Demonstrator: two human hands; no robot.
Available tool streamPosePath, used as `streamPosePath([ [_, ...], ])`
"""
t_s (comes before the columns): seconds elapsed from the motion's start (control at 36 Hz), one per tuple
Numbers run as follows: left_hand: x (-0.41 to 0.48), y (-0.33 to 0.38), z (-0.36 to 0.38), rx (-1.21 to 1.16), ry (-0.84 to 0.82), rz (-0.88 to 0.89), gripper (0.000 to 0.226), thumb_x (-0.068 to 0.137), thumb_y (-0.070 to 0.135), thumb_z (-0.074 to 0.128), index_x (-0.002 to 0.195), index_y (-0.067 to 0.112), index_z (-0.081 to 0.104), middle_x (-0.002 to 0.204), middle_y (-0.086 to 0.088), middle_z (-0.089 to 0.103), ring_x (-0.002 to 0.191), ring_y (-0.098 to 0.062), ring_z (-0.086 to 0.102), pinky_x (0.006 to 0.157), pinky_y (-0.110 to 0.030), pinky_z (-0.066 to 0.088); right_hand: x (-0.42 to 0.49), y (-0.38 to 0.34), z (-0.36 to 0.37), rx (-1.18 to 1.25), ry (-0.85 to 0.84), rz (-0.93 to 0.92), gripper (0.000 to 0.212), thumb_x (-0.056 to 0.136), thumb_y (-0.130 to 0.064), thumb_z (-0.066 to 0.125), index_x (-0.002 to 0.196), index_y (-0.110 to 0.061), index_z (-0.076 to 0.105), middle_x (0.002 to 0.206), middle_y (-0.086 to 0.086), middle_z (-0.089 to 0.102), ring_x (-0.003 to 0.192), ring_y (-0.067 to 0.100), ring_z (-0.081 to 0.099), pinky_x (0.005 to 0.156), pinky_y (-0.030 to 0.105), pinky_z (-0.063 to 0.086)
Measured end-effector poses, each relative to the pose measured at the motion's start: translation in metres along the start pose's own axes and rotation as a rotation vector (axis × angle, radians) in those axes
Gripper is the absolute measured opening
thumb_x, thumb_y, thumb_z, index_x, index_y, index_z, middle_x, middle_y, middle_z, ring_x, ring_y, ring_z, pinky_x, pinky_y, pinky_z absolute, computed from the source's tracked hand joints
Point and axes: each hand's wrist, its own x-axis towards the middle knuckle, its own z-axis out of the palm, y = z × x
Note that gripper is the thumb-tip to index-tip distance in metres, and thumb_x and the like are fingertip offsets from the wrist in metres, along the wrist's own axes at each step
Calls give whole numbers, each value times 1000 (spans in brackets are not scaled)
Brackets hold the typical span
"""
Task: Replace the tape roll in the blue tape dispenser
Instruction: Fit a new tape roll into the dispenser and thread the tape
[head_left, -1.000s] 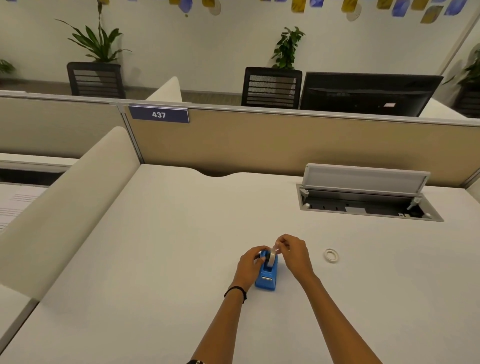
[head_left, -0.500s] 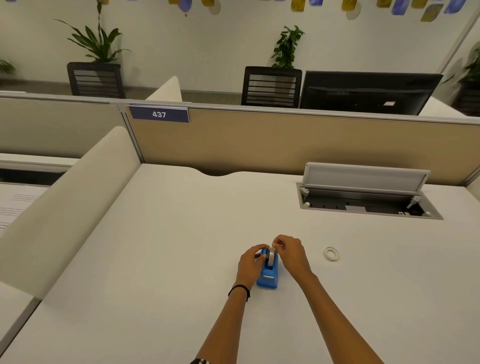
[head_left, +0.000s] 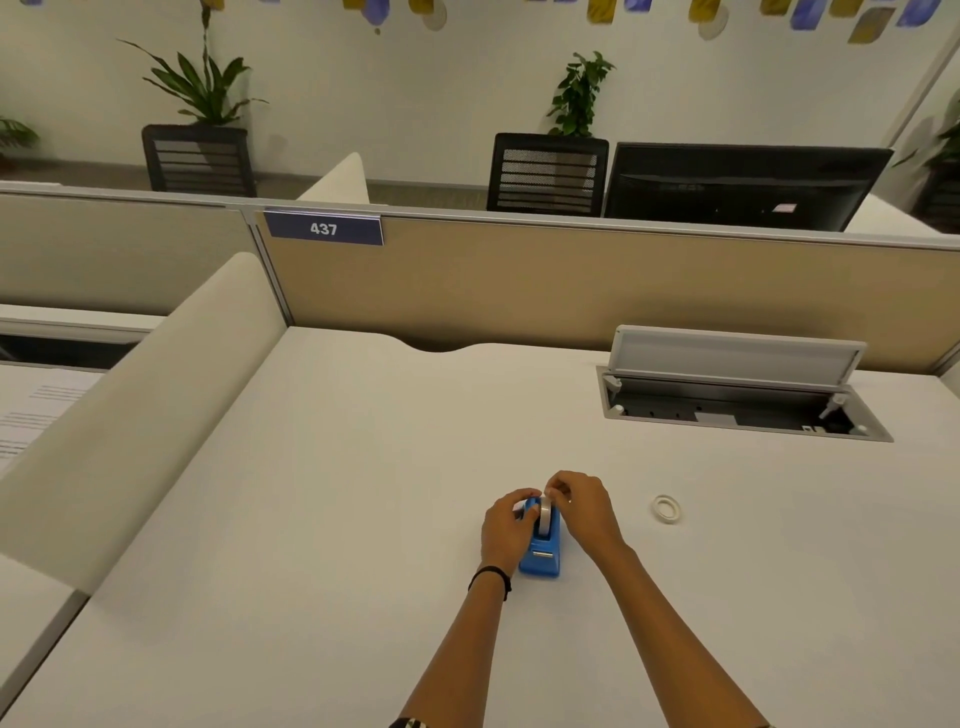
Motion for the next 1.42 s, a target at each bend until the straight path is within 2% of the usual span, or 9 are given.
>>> streamPosePath([
  [0.19,1,2,1,-13,61,-24,23,91,18,56,110,11,66,119,-8,65,108,-25,61,98,-35,49,-10,1,3,5,17,5,18,89,-17,57,89,-2,67,89,17,72,82,29,64,83,36,52],
  [0.39,1,4,1,-4,80,-24,23,91,18,57,108,9,67,118,-9,66,108,-24,61,94,-32,49,-12,6,9,-4,8,29,19,91,-18,53,92,-3,65,95,16,71,88,28,65,111,41,31],
  [0.86,-2,5,1,-9,84,-21,20,91,15,55,106,9,67,115,-8,67,108,-21,60,95,-32,48,-33,13,13,6,26,-2,22,92,-18,51,104,-5,64,106,13,70,102,24,63,119,38,10],
  [1.0,-1,4,1,-6,85,-28,20,91,15,55,105,12,68,115,-6,68,106,-20,61,93,-32,49,-47,16,17,-21,43,-71,18,91,-16,52,89,-6,67,93,11,73,88,22,65,118,36,6],
  [1.14,-1,3,1,-1,89,-27,19,90,13,55,105,11,68,113,-6,68,105,-21,62,92,-31,50,-61,24,24,-39,56,-112,20,92,-20,50,89,-11,68,92,6,73,85,14,64,117,31,3],
  [1.22,-1,3,1,-7,88,-24,20,91,13,56,105,9,68,114,-8,68,105,-22,62,94,-31,49,-65,28,27,-39,50,-147,21,90,-22,52,93,-10,69,93,8,73,84,7,60,116,33,5],
  [1.33,-1,3,2,-7,91,-26,20,91,14,56,106,10,68,114,-8,68,105,-22,62,94,-33,50,-66,31,30,-85,82,-210,11,85,-12,61,90,-9,70,85,10,74,79,16,66,115,45,15],
  [1.39,-1,2,2,-7,91,-29,20,91,14,56,106,9,68,115,-8,67,105,-23,62,94,-33,49,-67,33,32,-119,96,-250,17,88,-18,56,89,-9,70,84,9,74,79,12,64,116,41,19],
  [1.42,-1,2,2,-7,91,-28,21,91,14,56,107,9,67,115,-8,67,106,-23,62,95,-32,49,-69,32,32,-150,93,-261,27,92,-26,49,88,-10,71,82,8,74,78,9,64,116,33,17],
])
